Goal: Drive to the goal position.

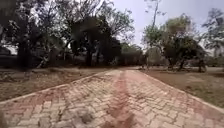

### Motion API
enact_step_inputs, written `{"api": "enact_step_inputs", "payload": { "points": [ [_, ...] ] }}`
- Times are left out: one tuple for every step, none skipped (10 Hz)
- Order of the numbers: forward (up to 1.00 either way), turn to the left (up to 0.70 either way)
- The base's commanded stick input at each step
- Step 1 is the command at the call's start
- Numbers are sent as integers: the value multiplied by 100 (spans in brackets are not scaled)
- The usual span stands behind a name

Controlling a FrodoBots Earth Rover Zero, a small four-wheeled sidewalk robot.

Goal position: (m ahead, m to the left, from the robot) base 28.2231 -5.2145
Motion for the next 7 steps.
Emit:
{"api": "enact_step_inputs", "payload": {
  "points": [
    [70,0],
    [70,0],
    [70,0],
    [70,0],
    [70,0],
    [70,0],
    [70,0]
  ]
}}
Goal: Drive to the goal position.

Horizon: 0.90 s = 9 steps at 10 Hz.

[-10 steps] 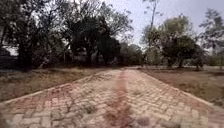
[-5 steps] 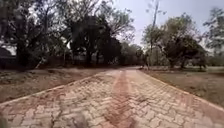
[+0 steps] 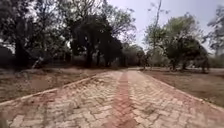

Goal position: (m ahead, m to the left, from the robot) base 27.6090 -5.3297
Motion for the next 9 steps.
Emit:
{"api": "enact_step_inputs", "payload": {
  "points": [
    [70,0],
    [70,0],
    [70,0],
    [70,0],
    [70,0],
    [70,0],
    [70,0],
    [70,0],
    [70,0]
  ]
}}
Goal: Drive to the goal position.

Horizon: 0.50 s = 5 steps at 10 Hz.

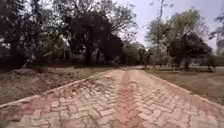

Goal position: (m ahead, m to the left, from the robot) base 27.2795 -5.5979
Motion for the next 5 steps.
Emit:
{"api": "enact_step_inputs", "payload": {
  "points": [
    [70,0],
    [70,0],
    [70,0],
    [70,0],
    [70,0]
  ]
}}
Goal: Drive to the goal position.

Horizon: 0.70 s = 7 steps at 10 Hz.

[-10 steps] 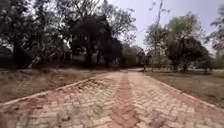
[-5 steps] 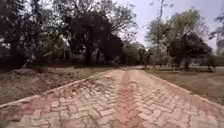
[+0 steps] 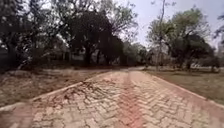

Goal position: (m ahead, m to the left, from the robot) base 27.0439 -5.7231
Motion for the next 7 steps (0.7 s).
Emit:
{"api": "enact_step_inputs", "payload": {
  "points": [
    [70,0],
    [70,0],
    [70,0],
    [70,0],
    [70,0],
    [70,-6],
    [70,-24]
  ]
}}
